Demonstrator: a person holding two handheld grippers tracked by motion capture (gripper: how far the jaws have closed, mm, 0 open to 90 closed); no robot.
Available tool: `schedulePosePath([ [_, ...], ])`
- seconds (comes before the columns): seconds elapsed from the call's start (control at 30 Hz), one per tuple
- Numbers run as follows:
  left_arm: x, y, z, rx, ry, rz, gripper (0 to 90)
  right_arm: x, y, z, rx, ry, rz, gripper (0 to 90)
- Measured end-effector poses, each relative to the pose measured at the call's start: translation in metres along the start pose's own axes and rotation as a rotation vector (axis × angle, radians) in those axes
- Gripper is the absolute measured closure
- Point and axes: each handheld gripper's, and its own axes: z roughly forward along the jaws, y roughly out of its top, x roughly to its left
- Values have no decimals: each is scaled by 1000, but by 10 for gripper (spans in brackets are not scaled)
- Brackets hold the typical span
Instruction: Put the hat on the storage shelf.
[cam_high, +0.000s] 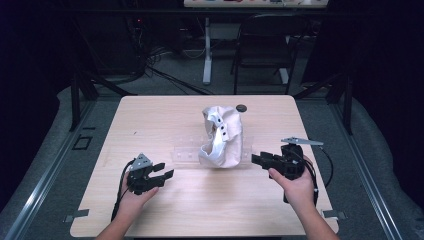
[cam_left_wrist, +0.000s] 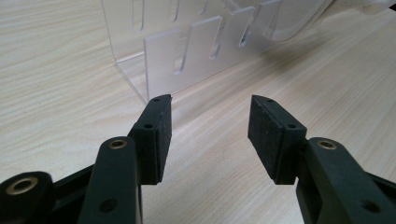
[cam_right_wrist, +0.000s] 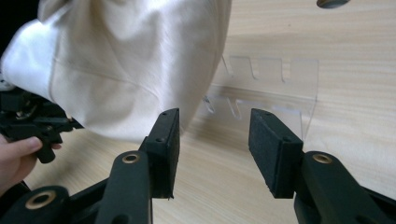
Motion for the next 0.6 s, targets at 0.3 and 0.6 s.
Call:
schedulePosePath([
  [0.3,0,-1,0,-1,8,9,499,-14,-32,2,-11,-88,-40,525],
  [0.6,-6,0,2,8,45,46,478,-28,-72,9,-41,-163,-27,519],
])
